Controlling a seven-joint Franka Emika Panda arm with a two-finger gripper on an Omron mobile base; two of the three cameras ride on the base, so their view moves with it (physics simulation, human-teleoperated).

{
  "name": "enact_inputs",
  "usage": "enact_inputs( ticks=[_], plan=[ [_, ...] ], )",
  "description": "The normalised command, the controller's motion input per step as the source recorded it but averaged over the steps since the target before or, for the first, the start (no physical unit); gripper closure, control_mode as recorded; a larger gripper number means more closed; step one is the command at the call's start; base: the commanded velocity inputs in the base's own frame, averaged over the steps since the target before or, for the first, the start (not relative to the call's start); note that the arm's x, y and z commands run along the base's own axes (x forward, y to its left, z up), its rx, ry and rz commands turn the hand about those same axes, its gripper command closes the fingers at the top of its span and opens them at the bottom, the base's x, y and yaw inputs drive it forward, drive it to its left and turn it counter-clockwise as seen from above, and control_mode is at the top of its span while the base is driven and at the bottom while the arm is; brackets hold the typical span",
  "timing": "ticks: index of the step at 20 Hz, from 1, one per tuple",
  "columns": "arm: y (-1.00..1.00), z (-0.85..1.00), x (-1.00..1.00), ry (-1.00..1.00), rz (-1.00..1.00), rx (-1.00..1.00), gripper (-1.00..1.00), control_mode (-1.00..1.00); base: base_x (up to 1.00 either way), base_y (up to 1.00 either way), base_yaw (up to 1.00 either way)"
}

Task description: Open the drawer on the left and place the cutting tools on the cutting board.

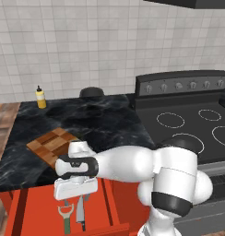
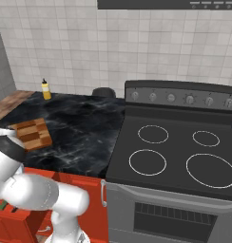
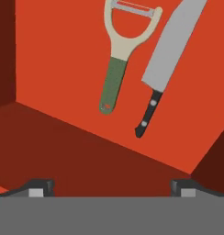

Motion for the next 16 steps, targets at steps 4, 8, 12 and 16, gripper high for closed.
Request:
enact_inputs(
  ticks=[4,8,12,16],
  plan=[
    [0.08,-0.39,0.0,0.0,0.0,-0.15,-1.0,-1.0,0.0,0.0,0.0],
    [0.06,-0.63,-0.03,0.0,0.0,-0.2,-1.0,-1.0,0.0,0.0,0.0],
    [0.02,-0.46,-0.03,0.0,0.0,-0.13,-1.0,-1.0,0.0,0.0,0.0],
    [0.01,-0.04,0.0,0.01,0.0,-0.01,-1.0,-1.0,0.0,0.0,0.0]
  ],
)
